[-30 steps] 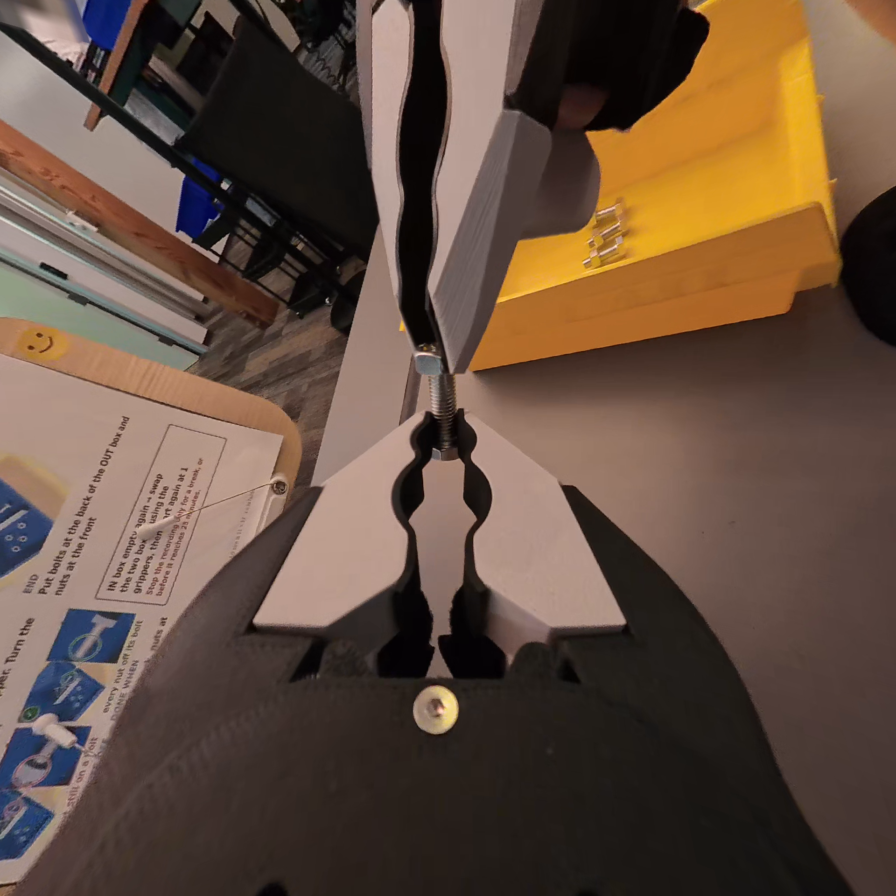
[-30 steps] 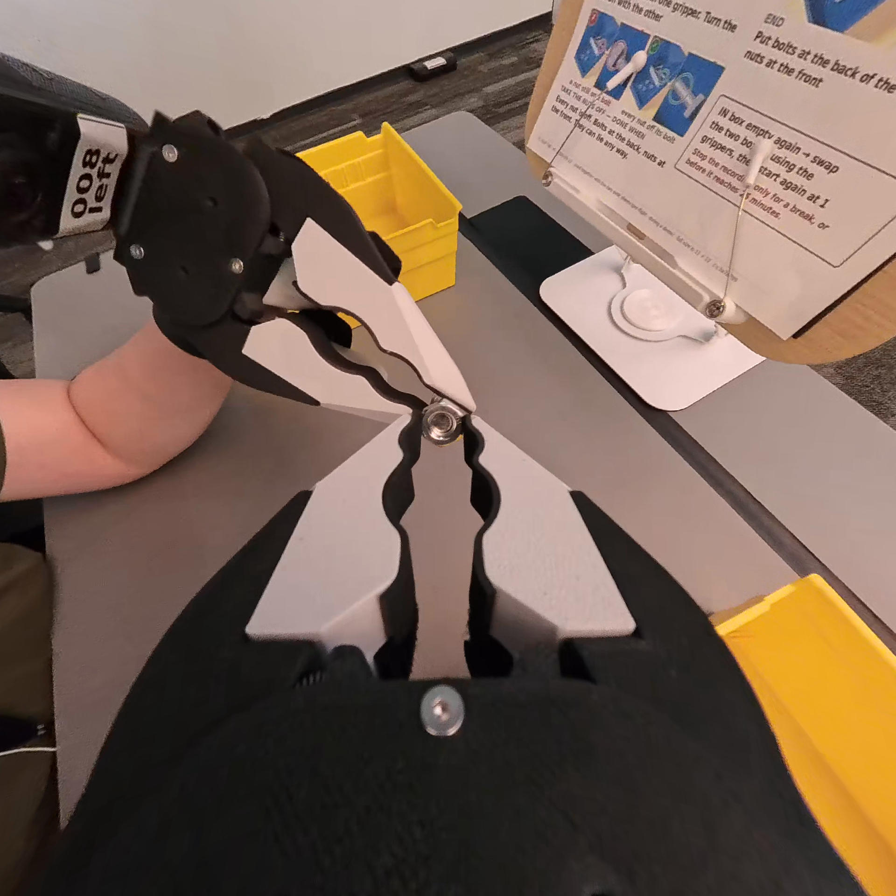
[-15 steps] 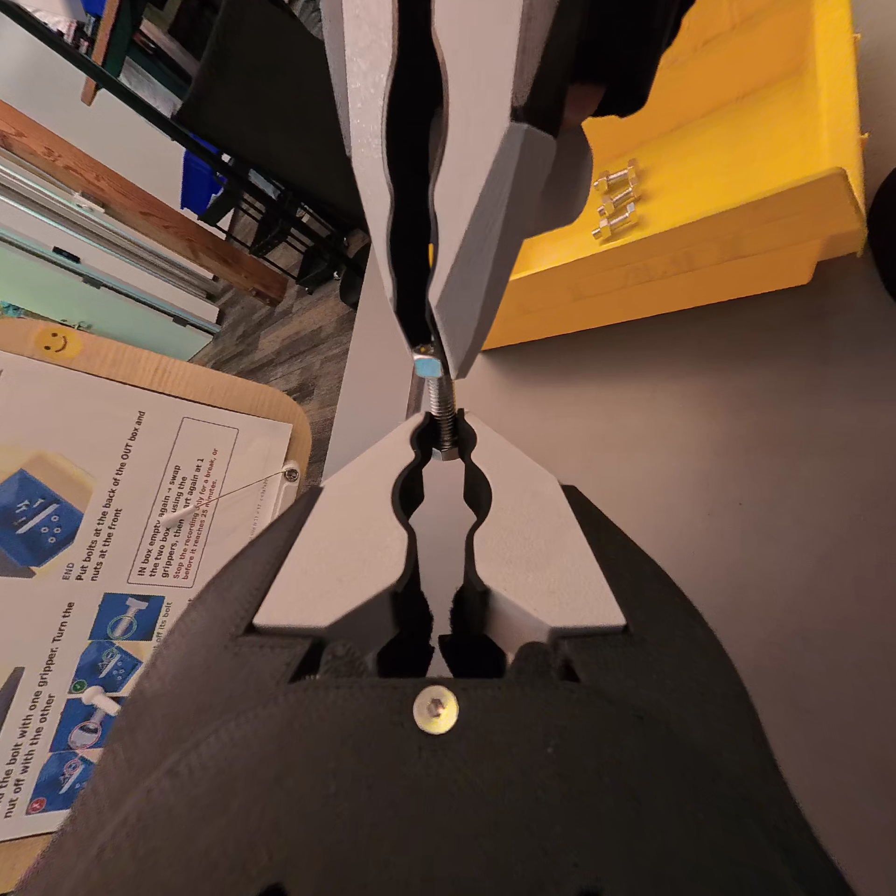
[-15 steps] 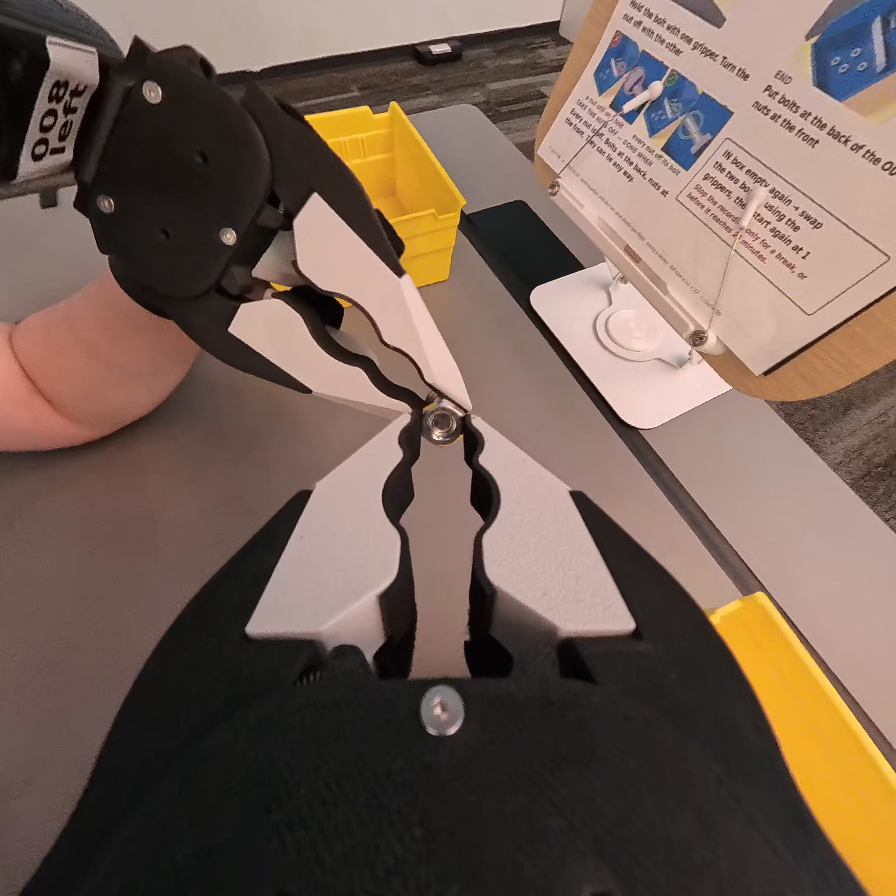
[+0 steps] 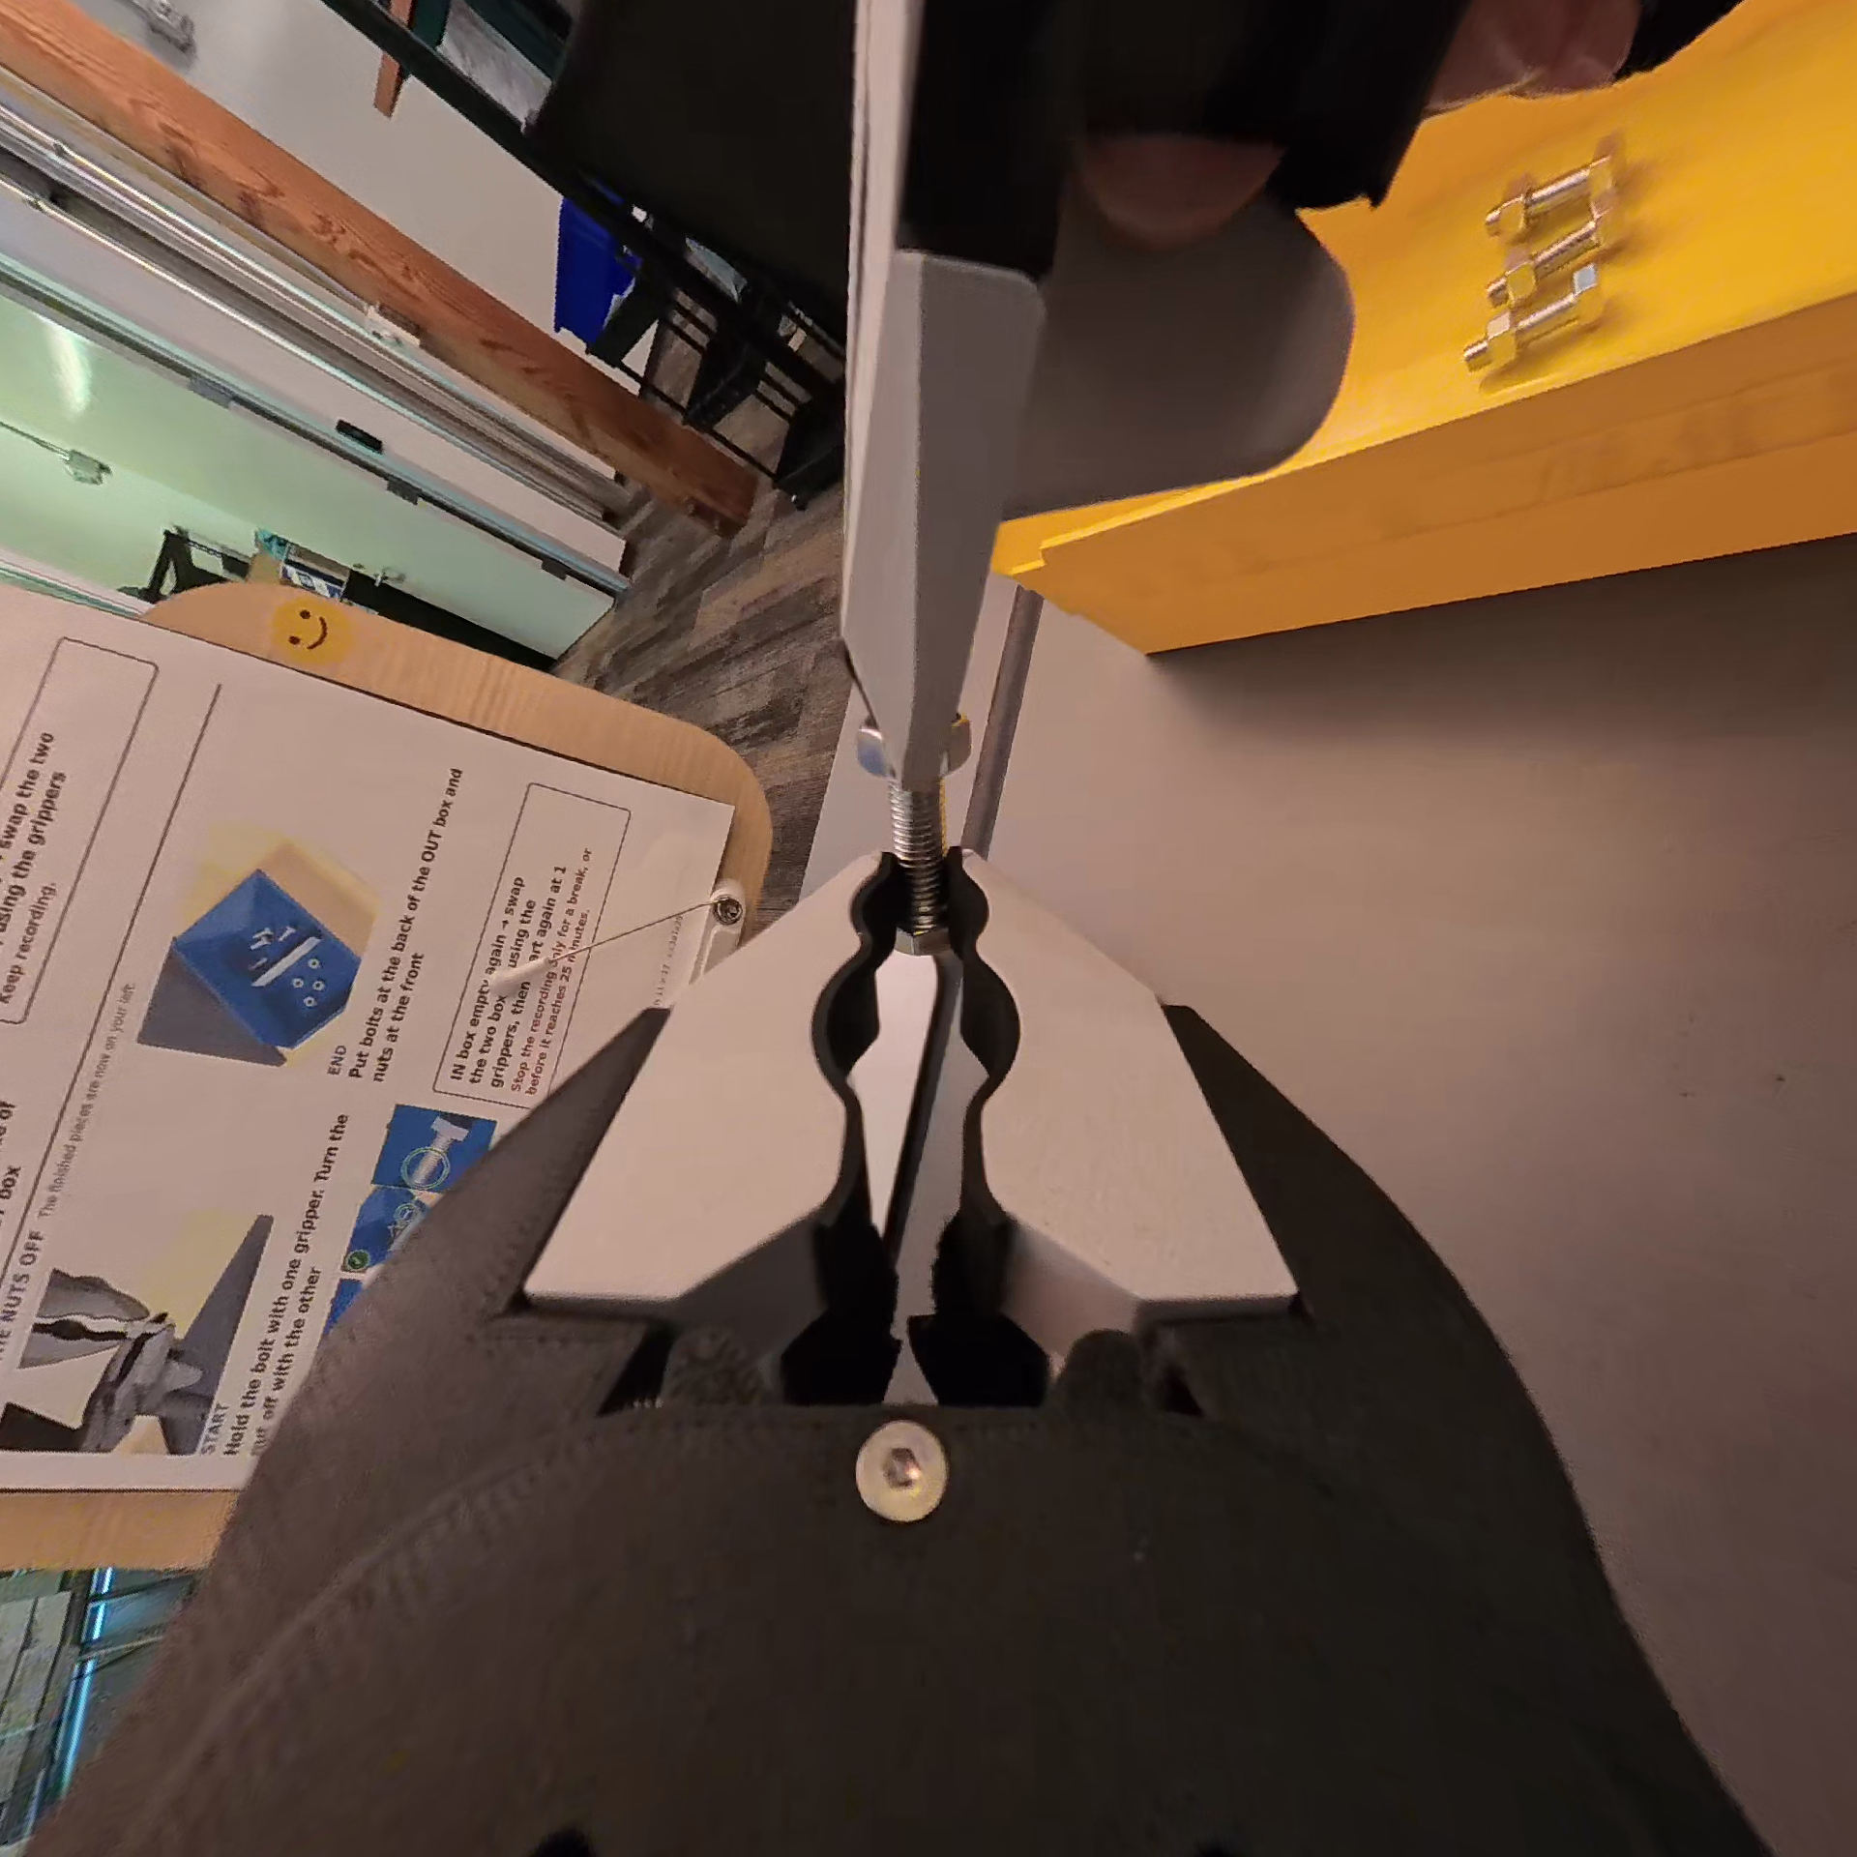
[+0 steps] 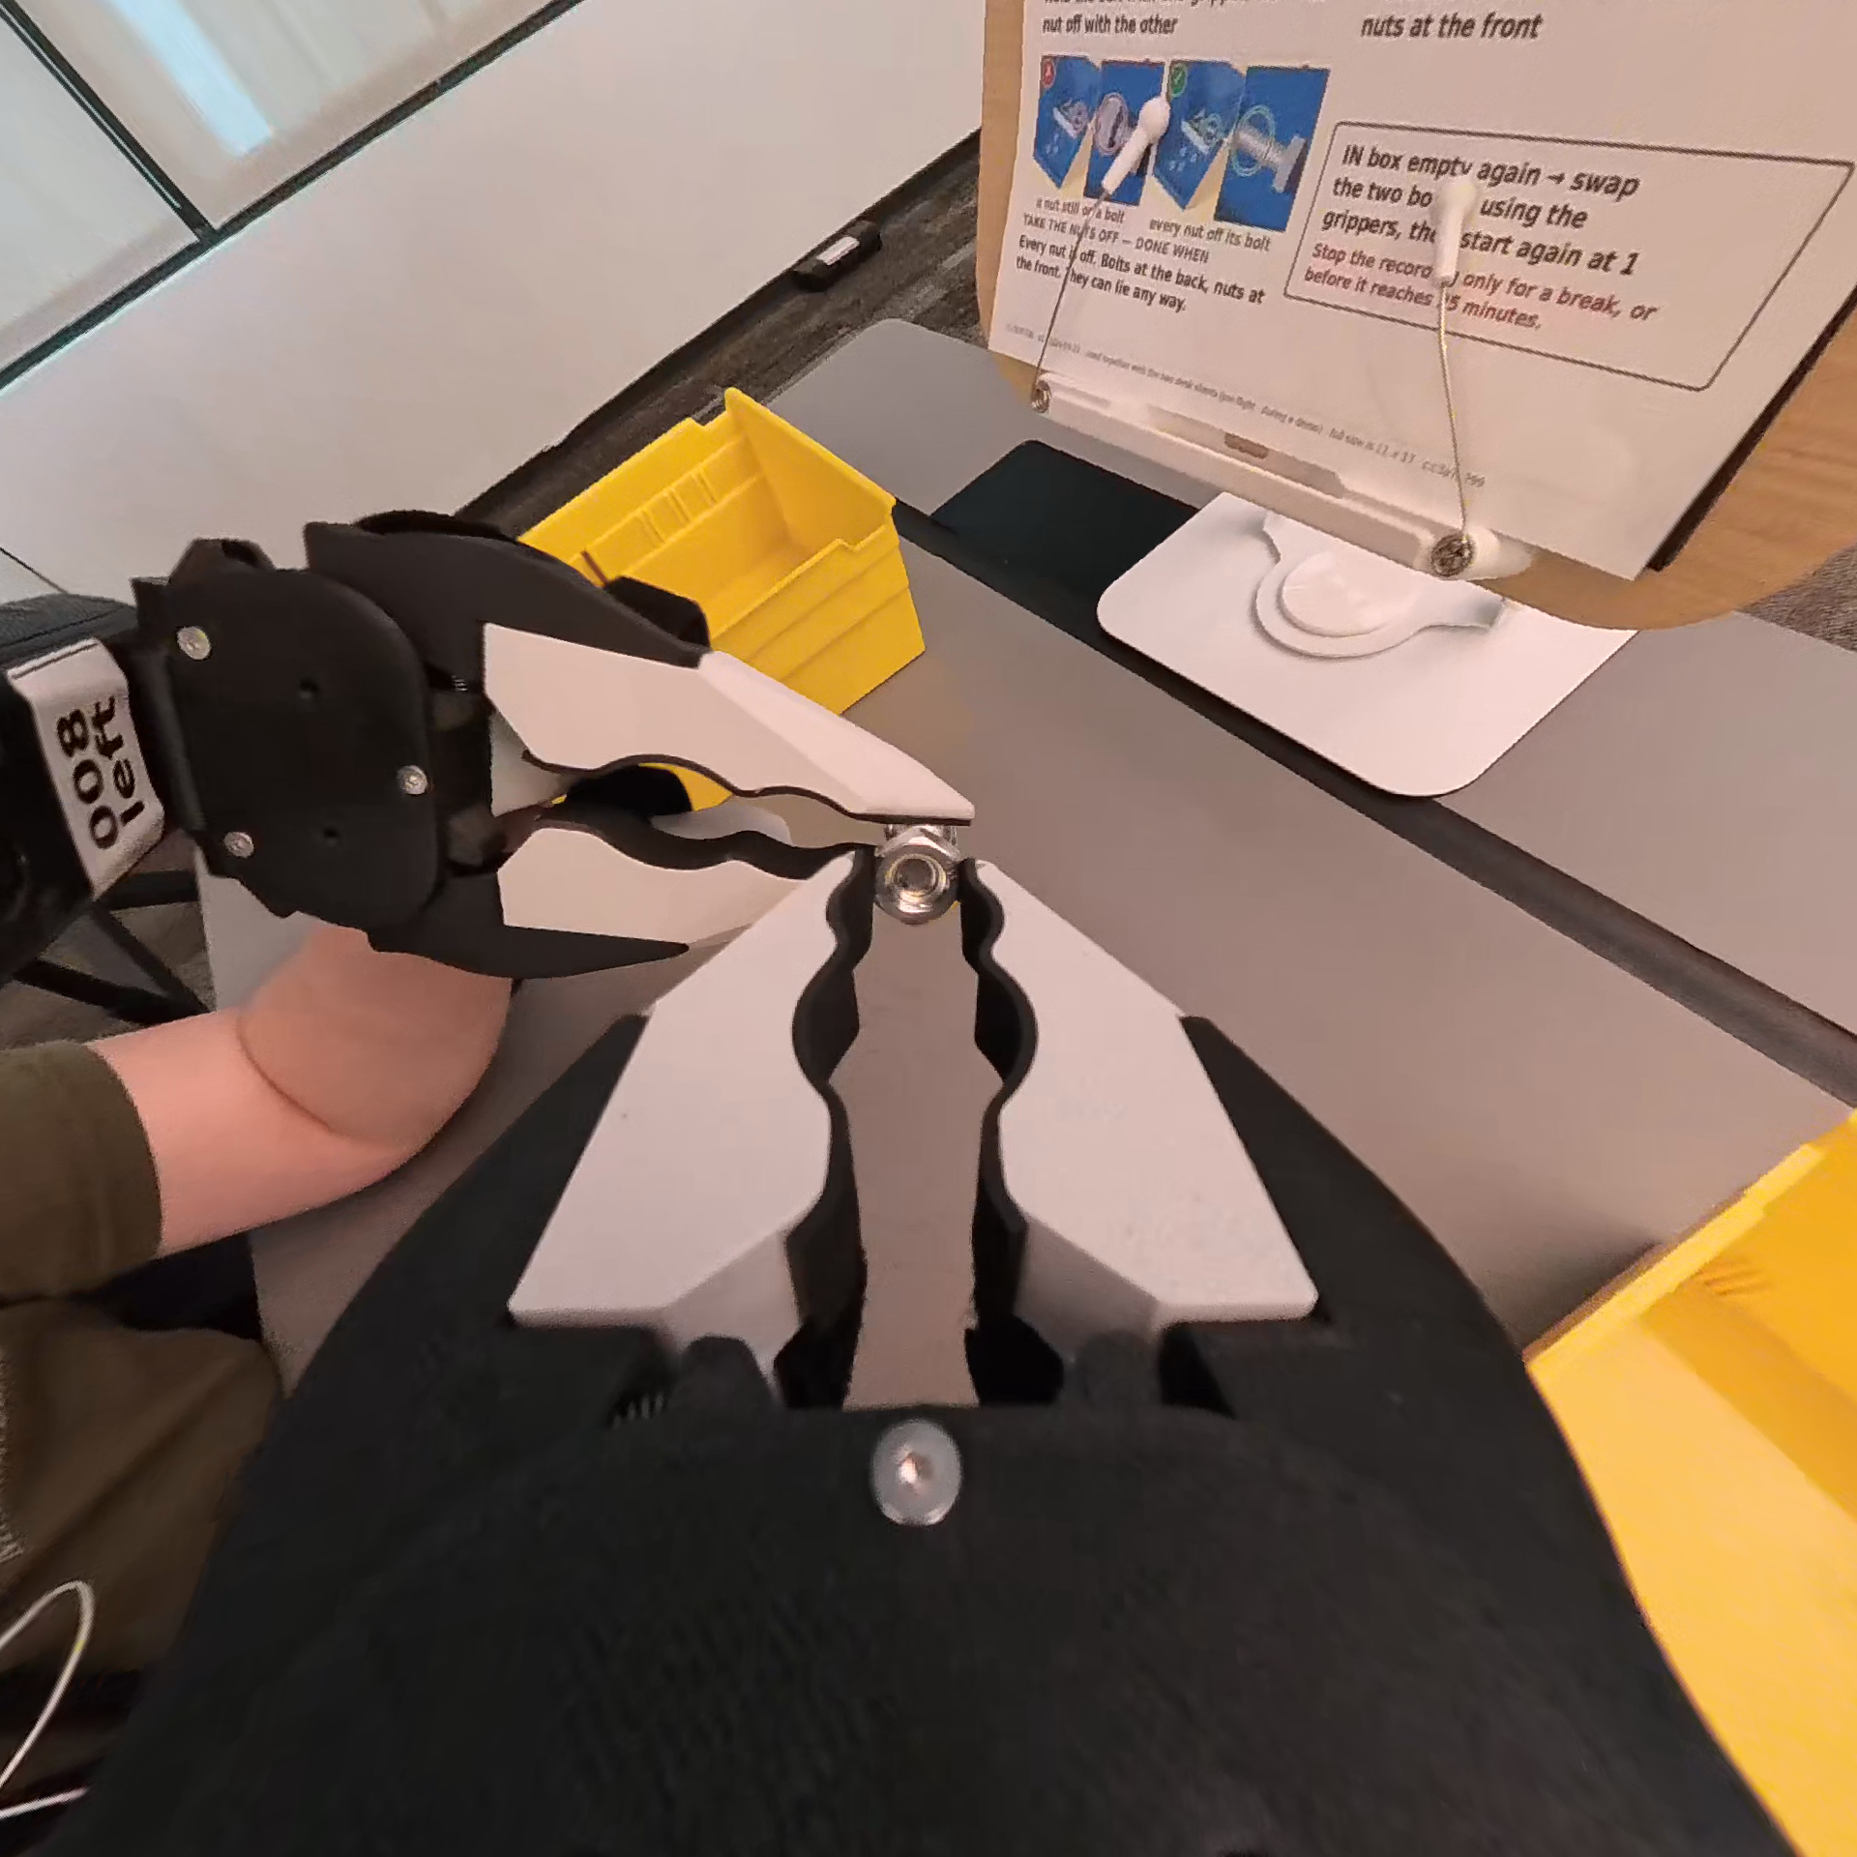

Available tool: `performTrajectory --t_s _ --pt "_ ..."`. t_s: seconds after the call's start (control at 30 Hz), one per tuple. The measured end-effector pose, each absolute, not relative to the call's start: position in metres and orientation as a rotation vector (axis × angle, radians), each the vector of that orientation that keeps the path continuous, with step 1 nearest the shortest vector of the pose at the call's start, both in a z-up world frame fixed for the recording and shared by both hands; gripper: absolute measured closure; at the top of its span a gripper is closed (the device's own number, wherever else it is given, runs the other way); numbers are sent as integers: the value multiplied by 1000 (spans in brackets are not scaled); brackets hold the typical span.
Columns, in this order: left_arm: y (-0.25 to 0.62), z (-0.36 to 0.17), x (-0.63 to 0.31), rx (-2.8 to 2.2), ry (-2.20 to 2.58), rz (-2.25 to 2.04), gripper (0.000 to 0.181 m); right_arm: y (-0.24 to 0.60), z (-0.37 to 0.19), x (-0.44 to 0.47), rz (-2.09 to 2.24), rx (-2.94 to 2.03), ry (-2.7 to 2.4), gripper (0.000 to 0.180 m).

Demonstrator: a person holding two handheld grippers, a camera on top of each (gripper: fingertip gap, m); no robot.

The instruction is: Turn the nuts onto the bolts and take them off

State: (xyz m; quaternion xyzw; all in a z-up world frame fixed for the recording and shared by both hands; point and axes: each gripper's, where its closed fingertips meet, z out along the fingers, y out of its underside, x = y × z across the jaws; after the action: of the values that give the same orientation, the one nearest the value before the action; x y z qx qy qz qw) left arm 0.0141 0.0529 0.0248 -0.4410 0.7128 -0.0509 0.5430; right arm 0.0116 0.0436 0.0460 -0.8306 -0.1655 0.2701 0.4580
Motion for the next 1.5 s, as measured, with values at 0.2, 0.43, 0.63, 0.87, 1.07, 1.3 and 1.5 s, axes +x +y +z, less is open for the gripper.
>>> performTrajectory --t_s 0.2,0.43,0.63,0.87,1.07,1.3,1.5 --pt "53 27 14 -1047 1682 -162 174 44 48 9 642 -2022 -451 163" --pt "48 35 13 -1054 1655 -314 174 38 57 8 565 -1953 -576 148" --pt "40 45 12 -1066 1622 -510 174 26 74 12 387 -1776 -788 134" --pt "16 59 10 -1024 1616 -805 173 12 89 -2 430 -1595 -908 141" --pt "14 67 7 -1020 1591 -862 173 5 90 -10 414 -1556 -967 149" --pt "18 70 5 -1032 1568 -860 173 0 88 -14 406 -1571 -998 154" --pt "17 70 5 -1033 1568 -863 173 8 92 -8 358 -1575 -944 145"
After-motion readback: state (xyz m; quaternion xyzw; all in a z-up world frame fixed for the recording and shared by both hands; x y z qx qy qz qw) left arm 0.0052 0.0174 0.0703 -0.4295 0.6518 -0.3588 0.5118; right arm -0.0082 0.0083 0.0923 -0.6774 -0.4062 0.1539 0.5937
